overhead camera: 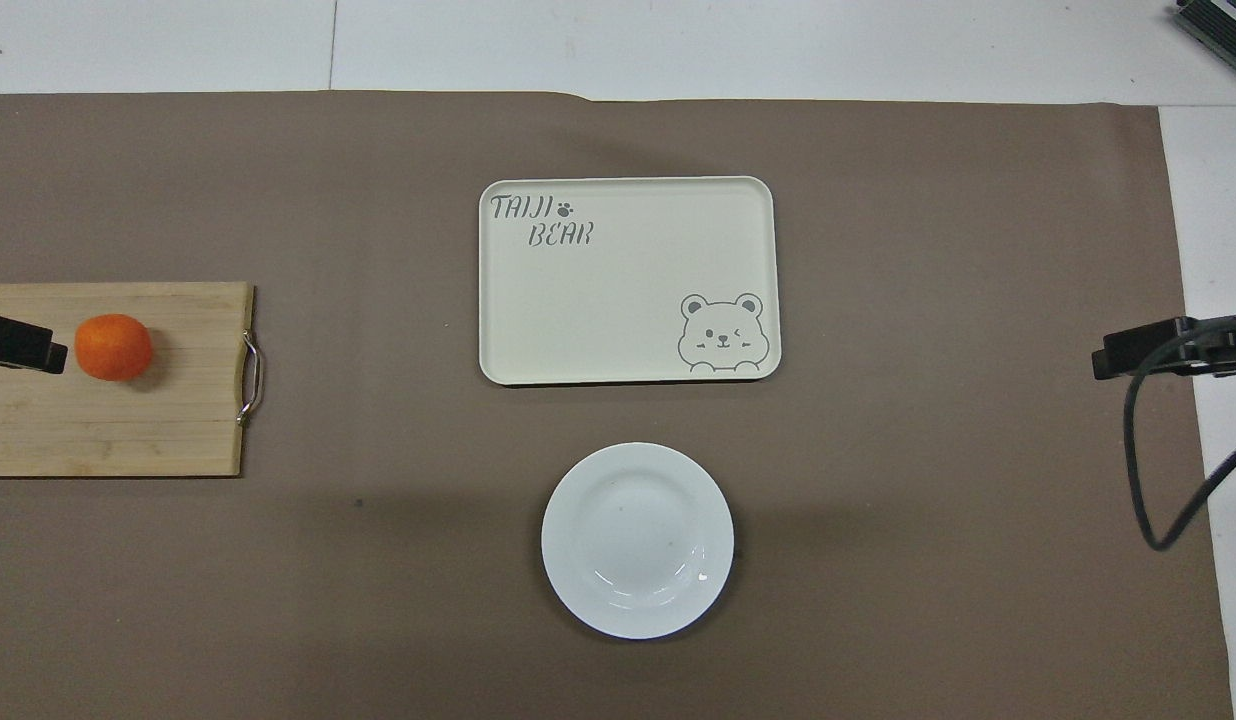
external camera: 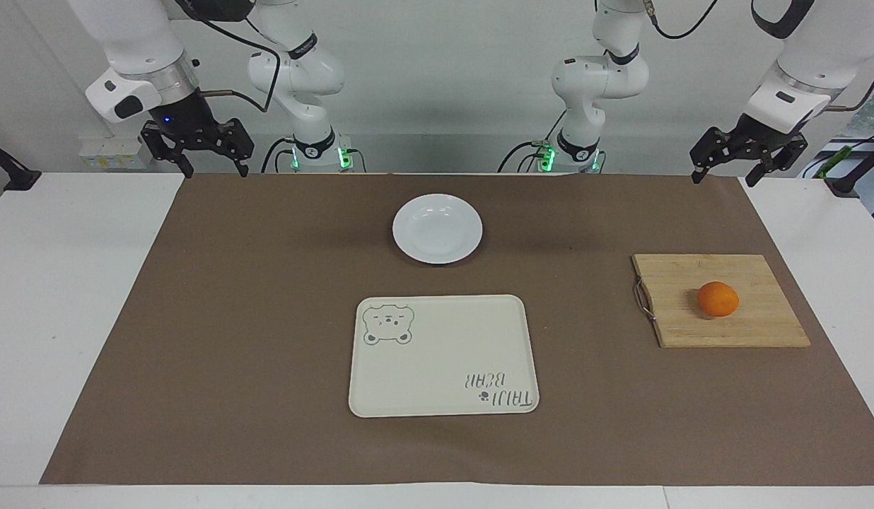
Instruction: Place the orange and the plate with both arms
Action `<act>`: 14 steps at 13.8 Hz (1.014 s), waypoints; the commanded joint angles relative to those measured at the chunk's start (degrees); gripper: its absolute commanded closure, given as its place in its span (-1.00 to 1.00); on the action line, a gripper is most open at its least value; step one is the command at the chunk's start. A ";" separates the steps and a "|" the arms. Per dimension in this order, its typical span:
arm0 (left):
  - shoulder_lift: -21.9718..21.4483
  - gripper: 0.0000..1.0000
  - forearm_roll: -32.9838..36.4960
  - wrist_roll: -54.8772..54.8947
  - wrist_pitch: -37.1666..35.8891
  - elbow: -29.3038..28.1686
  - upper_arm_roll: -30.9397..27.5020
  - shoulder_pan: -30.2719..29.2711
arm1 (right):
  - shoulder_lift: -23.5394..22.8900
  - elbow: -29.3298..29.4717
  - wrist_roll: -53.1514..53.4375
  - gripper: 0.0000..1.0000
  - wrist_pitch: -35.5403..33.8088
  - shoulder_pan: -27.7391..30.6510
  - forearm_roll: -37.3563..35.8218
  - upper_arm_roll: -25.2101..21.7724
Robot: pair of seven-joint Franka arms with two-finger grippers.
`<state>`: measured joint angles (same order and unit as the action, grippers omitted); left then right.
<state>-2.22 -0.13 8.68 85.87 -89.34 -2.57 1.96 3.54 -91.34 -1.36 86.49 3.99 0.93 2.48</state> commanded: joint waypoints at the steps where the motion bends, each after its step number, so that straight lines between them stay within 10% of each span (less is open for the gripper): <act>1: -0.85 -1.00 -0.39 1.07 -0.96 -0.21 0.20 -0.47 | 0.59 0.02 -1.19 -1.00 -0.71 0.31 -0.14 0.07; 14: -0.85 -1.00 -0.48 0.81 -0.61 0.05 0.37 -0.29 | 0.59 0.02 -1.19 -1.00 -0.71 0.31 -0.14 0.07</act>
<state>-2.45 -0.15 8.82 85.83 -89.34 -2.14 1.97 3.54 -91.34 -1.36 86.49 3.99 0.93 2.48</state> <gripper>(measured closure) 0.000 0.000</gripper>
